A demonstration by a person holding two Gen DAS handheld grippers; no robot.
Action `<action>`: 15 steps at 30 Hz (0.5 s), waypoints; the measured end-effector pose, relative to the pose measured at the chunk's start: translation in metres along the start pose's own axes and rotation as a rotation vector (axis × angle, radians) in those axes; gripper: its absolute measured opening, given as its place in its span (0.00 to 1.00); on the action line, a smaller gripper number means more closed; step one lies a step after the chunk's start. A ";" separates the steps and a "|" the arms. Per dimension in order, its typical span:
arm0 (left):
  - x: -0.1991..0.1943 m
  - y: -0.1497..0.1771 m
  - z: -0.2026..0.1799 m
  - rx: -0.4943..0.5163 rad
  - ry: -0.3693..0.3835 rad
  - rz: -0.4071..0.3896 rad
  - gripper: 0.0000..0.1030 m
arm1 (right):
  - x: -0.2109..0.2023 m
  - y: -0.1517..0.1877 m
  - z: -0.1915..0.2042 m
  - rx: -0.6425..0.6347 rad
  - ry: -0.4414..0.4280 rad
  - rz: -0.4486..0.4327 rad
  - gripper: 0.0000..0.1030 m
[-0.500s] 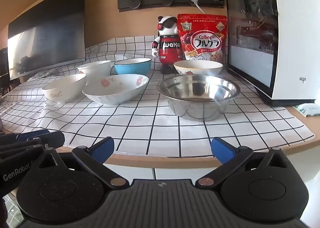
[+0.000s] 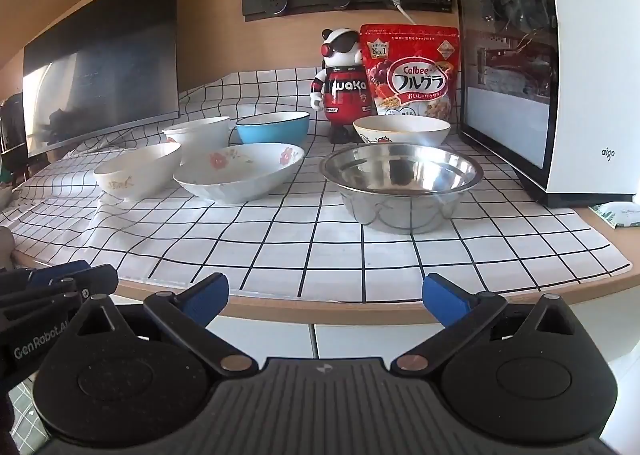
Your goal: Organize plates and bowls
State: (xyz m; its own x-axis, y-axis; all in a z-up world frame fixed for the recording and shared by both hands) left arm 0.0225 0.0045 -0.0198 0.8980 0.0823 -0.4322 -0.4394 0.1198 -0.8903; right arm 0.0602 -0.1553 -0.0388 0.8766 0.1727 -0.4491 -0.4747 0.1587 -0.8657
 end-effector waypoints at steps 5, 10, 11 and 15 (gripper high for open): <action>-0.001 0.001 -0.002 0.000 0.000 0.010 0.23 | -0.001 0.000 0.000 -0.005 -0.005 0.001 1.00; -0.001 0.002 -0.002 0.000 0.002 0.010 0.23 | -0.001 0.000 0.000 -0.009 -0.007 0.003 1.00; 0.000 0.002 -0.002 0.000 0.002 0.011 0.23 | -0.001 0.000 0.001 -0.010 -0.007 0.004 1.00; 0.000 0.002 -0.002 -0.002 0.002 0.014 0.23 | -0.001 0.000 0.001 -0.013 -0.007 0.005 1.00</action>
State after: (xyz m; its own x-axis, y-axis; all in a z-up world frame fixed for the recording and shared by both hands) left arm 0.0214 0.0022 -0.0218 0.8920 0.0822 -0.4445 -0.4516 0.1167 -0.8846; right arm 0.0592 -0.1546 -0.0382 0.8739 0.1803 -0.4515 -0.4776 0.1456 -0.8664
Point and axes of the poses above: each gripper's, at about its wrist camera, not at the fingertips, and x roughly the way its jaws point, z to its left, y to its underside, the point moved 4 cm from there along x, roughly the way its jaws point, and after that the axes turned 7 degrees about x, right-handed, at the moved point
